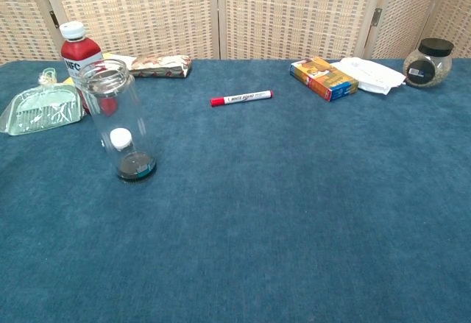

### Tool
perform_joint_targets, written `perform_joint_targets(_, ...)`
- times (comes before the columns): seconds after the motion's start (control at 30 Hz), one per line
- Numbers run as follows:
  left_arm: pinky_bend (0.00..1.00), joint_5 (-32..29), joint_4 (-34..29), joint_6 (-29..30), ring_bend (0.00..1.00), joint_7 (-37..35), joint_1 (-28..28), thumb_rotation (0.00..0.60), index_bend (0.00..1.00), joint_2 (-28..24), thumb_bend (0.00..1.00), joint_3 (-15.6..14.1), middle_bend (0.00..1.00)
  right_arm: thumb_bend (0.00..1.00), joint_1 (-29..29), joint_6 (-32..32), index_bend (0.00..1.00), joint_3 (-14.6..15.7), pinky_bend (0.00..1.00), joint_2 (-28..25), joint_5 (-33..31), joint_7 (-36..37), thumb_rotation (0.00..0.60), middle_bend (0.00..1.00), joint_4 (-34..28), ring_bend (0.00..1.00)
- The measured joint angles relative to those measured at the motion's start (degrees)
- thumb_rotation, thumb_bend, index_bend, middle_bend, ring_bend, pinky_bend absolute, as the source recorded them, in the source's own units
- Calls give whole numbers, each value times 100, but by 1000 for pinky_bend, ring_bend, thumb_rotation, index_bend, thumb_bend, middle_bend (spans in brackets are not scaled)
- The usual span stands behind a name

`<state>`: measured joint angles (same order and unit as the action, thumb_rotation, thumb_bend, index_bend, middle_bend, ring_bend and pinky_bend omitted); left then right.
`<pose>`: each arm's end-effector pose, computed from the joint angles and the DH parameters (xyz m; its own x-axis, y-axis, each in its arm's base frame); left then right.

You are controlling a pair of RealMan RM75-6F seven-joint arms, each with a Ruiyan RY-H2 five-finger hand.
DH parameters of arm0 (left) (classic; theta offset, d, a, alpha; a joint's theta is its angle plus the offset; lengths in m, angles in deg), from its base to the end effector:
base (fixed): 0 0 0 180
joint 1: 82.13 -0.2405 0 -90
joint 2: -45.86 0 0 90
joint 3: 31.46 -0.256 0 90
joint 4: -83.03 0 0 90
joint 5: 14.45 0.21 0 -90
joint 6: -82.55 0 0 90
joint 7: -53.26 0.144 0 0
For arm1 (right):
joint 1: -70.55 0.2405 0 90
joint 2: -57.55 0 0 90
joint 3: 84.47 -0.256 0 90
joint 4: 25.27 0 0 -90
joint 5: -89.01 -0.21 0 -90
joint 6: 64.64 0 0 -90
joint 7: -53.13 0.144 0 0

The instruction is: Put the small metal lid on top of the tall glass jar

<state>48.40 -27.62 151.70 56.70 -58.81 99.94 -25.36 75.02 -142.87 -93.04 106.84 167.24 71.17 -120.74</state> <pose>-0.2420 0.2648 0.1664 0.2465 0.1691 0.9543 0.9668 0.0253 -0.2542 -0.3260 -0.1984 0.2462 0.2616 0.0284 0.9648 -0.9590 0.1206 0.2565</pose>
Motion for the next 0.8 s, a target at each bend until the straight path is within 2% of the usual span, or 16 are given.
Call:
perform_joint_targets(0.17, 450, 48, 123, 283, 307, 296, -170, 600, 220, 228, 512, -95, 325, 231, 20, -8, 262, 72, 320, 92, 109, -140, 600, 335, -19, 221)
perform_joint_targets(0.43, 449, 226, 246, 566, 307, 388, -439, 600, 224, 501, 512, -197, 325, 230, 42, -68, 262, 131, 320, 213, 219, -267, 600, 335, -71, 222)
perform_joint_targets(0.8, 449, 406, 231, 739, 307, 487, -674, 600, 227, 698, 513, -245, 325, 230, 55, -43, 262, 193, 320, 308, 205, -363, 600, 335, -78, 221)
